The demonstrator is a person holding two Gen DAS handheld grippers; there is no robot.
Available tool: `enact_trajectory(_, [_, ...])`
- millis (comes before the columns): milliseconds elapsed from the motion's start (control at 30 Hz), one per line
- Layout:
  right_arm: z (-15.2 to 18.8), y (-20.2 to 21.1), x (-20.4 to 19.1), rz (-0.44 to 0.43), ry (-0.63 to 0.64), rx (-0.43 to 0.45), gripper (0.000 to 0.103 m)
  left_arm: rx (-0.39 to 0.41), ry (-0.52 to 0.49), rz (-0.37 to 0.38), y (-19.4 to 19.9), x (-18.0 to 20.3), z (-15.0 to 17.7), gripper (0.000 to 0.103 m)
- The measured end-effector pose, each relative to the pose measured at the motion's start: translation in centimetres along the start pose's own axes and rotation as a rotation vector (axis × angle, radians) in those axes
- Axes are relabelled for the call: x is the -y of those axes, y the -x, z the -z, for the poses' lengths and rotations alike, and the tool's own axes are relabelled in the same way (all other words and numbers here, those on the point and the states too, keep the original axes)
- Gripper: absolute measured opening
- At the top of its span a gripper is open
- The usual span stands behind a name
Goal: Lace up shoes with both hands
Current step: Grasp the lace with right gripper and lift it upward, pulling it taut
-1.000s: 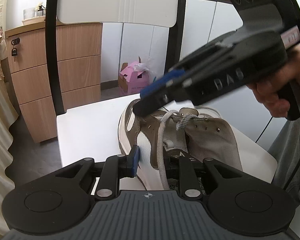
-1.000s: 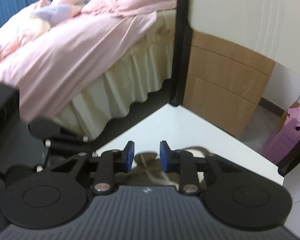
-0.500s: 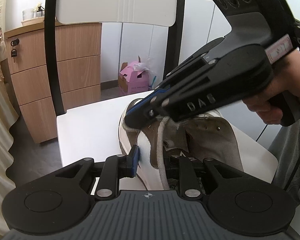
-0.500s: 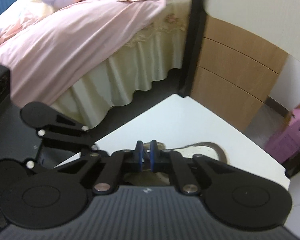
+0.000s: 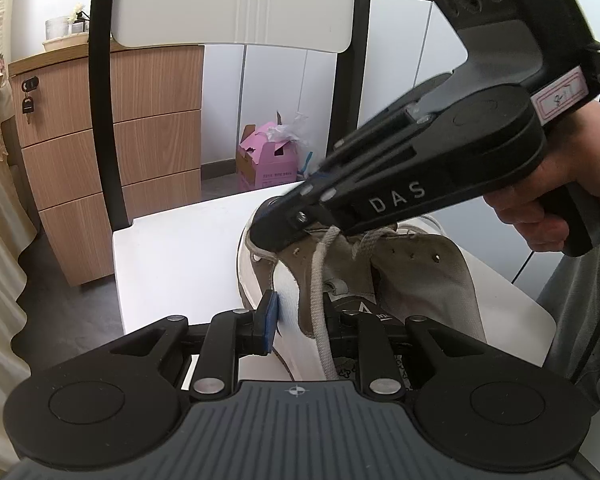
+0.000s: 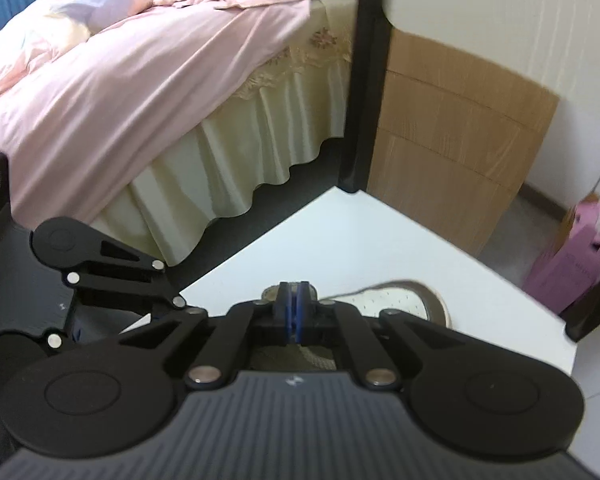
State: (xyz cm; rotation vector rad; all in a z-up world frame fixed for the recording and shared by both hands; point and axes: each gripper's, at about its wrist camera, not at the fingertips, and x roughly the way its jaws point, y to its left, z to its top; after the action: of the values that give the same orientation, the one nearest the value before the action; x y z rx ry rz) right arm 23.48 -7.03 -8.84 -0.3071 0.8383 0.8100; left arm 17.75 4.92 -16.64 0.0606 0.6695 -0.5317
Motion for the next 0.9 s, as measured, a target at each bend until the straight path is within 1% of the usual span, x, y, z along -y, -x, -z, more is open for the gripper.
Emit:
enact_trajectory(167, [-1.2, 2.2, 0.4, -0.078, -0.091, 0.193, 0.002, 0.000, 0.002, -0.001, 0.0, 0.0, 0.0, 0.022])
enact_trajectory(300, [-1.0, 3.0, 1.5, -0.055, -0.129, 0.247, 0.005, 0.000, 0.004, 0.000, 0.1, 0.0, 0.0, 0.022])
enact_trajectory(367, [-0.6, 3.7, 2.1, -0.055, -0.163, 0.277, 0.023, -0.001, 0.005, 0.001, 0.0, 0.0, 0.0, 0.022])
enact_trajectory(400, [-0.4, 4.1, 2.4, -0.057, -0.181, 0.291, 0.043, -0.001, 0.005, 0.001, 0.0, 0.0, -0.1, 0.022])
enact_trajectory(433, [-0.2, 4.4, 2.6, -0.062, -0.198, 0.299, 0.049, -0.002, 0.004, 0.002, -0.1, 0.0, -0.1, 0.022])
enact_trajectory(533, [0.2, 4.7, 2.8, -0.075, -0.231, 0.286, 0.049, -0.002, 0.005, 0.002, -0.2, 0.0, -0.1, 0.022])
enact_trajectory(667, [0.6, 3.2, 1.9, -0.062, -0.201, 0.182, 0.049, -0.005, 0.001, 0.000, -0.2, 0.0, -0.2, 0.022])
enact_trajectory(767, [1.0, 1.7, 1.7, -0.056, -0.196, 0.117, 0.043, -0.008, -0.009, -0.004, -0.3, 0.2, -0.2, 0.022])
enact_trajectory(833, [1.1, 1.2, 1.5, -0.040, -0.188, 0.105, 0.022, -0.013, -0.018, -0.011, -0.3, 0.4, -0.3, 0.022])
enact_trajectory(867, [1.2, 0.9, 1.4, -0.032, -0.185, 0.099, 0.014, -0.015, -0.027, -0.016, -0.4, 0.6, -0.4, 0.022])
enact_trajectory(900, [1.2, 0.7, 1.4, -0.033, -0.187, 0.094, 0.003, -0.017, -0.036, -0.021, -0.4, 0.8, -0.4, 0.022])
